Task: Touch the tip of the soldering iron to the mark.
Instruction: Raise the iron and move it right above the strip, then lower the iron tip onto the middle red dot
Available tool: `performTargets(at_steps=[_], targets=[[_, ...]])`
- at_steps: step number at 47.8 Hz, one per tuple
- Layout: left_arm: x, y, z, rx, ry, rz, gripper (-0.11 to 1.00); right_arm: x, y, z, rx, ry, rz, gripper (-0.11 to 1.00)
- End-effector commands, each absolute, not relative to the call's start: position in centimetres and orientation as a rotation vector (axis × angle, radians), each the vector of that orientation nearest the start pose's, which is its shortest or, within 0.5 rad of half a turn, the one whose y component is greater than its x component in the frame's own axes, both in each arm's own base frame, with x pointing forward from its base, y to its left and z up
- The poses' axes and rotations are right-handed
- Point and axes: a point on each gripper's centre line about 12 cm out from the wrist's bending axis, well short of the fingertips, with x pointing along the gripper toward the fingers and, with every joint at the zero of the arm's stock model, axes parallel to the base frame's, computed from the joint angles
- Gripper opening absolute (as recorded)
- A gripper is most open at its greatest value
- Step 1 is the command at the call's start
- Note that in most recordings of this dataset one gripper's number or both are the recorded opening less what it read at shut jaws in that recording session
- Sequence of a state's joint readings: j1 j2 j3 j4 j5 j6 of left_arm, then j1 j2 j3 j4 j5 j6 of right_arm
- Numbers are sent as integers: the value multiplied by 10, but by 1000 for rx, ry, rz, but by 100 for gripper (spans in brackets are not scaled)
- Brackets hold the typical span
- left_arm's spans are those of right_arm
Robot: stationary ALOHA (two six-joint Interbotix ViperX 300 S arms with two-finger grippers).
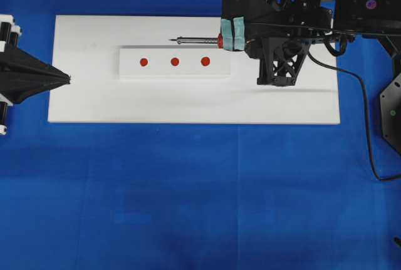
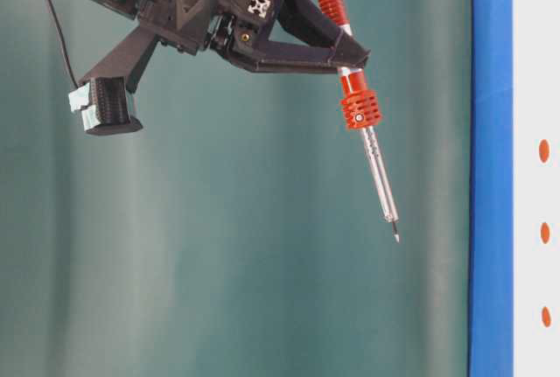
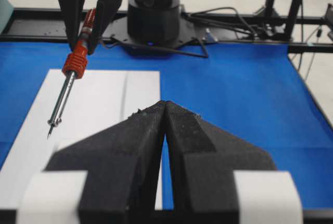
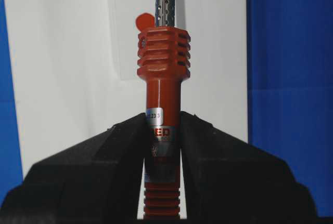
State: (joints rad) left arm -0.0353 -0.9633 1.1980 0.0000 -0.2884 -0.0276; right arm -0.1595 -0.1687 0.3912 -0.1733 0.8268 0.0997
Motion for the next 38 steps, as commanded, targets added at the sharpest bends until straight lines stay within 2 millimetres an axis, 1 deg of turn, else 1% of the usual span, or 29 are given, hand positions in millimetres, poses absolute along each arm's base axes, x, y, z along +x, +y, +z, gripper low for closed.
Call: performTargets(at_steps=[1,12,16,30,38], targets=[[198,-6,289,-30,-72,-33,2,352,-72,279,1,1003,-253,7],[198,-6,289,-30,-72,-33,2,352,-72,278,4,1001,-254,7],[198,-6,289,-29,-72,-33,2,353,-72,274,6,1002,-252,7],[198,-6,289,-30,-70,-33,2,363,-72,238,13,1073,-239,7],[199,-6,288,-30,-67,-33,2,370,-73,211,13,1135,-232,7]])
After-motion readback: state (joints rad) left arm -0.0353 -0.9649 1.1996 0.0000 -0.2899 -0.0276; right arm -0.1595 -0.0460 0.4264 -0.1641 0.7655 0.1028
